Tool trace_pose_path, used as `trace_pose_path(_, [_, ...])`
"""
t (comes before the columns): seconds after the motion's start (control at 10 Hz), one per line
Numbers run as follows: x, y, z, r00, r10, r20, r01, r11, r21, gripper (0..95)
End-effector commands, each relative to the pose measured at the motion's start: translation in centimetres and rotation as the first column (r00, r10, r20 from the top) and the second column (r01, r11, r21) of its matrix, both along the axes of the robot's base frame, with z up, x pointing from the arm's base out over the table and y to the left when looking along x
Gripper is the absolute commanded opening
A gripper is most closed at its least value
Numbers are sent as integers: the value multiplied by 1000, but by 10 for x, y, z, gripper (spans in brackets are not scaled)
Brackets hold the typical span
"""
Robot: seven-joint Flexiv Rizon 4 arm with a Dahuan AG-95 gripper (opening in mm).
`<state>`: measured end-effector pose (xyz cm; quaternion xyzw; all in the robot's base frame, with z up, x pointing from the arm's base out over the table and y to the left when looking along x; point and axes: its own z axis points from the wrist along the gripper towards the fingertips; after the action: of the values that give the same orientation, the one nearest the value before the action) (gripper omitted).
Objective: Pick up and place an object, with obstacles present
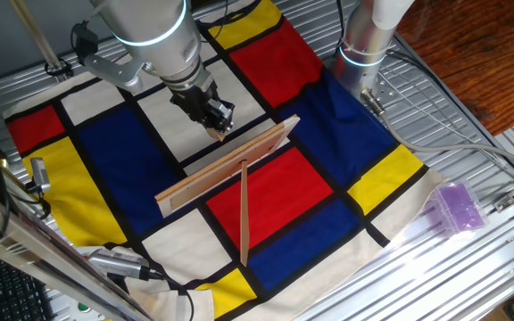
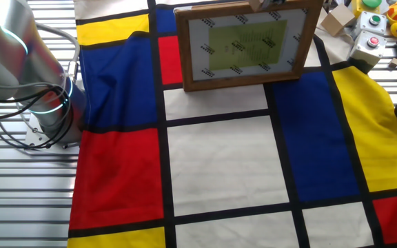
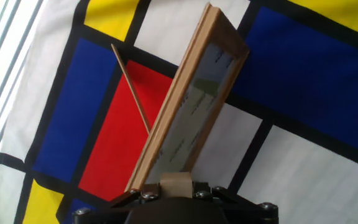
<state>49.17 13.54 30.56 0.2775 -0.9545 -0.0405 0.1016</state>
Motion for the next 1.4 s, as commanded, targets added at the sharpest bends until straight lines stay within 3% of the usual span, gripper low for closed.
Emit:
trace_pose_path(0.1, [1, 0, 0, 1000, -10, -3, 10, 1000, 4, 0])
trace_pose_path(0.2, [0, 1, 3, 1000, -19, -5, 20, 1000, 5, 0])
trace_pose_path(0.4, [-5, 20, 21, 999, -37, -18, 36, 999, -12, 0])
trace_pose_path(0.6, [-15, 48, 22, 998, -67, -9, 66, 997, -28, 0])
trace_pose_path(0.9, [-21, 74, 5, 994, -110, 1, 110, 993, -36, 0])
trace_pose_path(1.4, [-31, 124, -50, 985, -169, 23, 170, 984, -46, 0])
